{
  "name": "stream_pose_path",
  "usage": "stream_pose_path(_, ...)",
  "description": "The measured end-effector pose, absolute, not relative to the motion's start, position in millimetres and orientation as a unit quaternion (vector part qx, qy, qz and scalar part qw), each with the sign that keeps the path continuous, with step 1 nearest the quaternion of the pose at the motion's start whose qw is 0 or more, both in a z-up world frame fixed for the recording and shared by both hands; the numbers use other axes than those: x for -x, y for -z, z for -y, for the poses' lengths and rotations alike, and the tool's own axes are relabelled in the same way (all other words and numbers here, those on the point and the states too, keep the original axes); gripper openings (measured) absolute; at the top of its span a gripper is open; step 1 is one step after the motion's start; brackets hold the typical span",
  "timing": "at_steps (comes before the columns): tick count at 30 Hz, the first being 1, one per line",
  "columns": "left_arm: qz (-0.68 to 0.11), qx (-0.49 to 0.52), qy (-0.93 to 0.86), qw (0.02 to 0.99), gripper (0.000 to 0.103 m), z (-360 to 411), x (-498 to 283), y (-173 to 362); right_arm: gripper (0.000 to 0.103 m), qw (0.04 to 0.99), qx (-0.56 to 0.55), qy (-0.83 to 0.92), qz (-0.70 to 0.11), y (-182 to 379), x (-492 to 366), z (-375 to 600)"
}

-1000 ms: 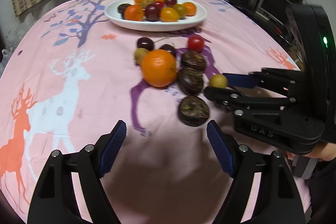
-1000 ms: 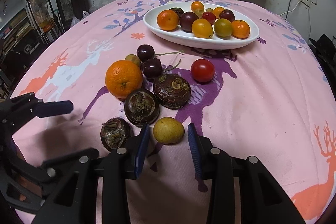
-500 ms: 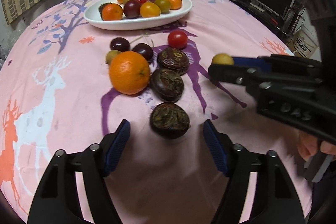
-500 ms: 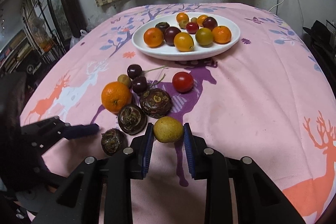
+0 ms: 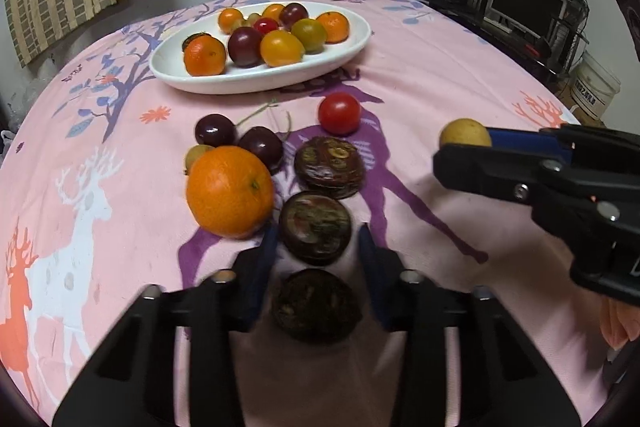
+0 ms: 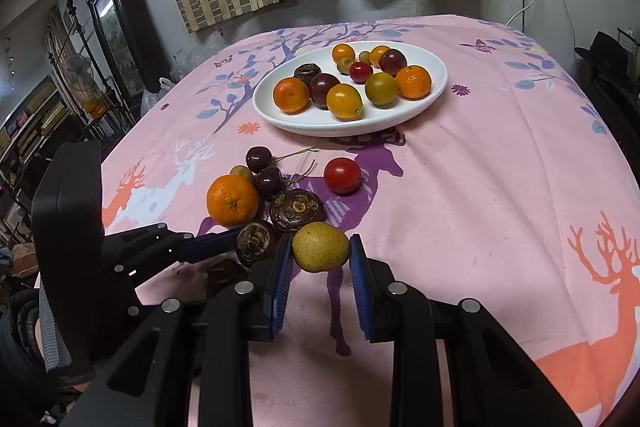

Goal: Organize fruits
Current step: 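Grasp a dark brown fruit with the left gripper while the right holds the pear, then carry both fruits onto the plate while both grippers open to release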

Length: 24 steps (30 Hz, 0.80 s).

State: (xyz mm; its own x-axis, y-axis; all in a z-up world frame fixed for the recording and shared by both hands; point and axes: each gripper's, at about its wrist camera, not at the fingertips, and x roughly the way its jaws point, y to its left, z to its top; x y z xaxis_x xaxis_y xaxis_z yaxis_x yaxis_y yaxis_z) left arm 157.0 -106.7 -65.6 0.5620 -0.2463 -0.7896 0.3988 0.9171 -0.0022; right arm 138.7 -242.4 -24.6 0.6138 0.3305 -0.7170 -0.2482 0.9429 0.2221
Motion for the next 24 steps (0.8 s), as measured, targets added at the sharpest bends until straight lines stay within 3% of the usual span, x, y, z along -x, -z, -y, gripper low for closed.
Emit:
stream_pose_path(16, -0.397, -0.07, 0.2, 0.893, 0.037, 71.4, -130.3, 23.3, 0.029, 0.899, -0.063, -0.158, -0.403, 22.9, -138.1, 244.0)
stream_pose_path(24, -0.379, -0.063, 0.197, 0.902, 0.037, 61.2, -165.2, -8.5, 0.029, 0.911, -0.067, -0.153, -0.378, 0.0, -149.3, 240.5)
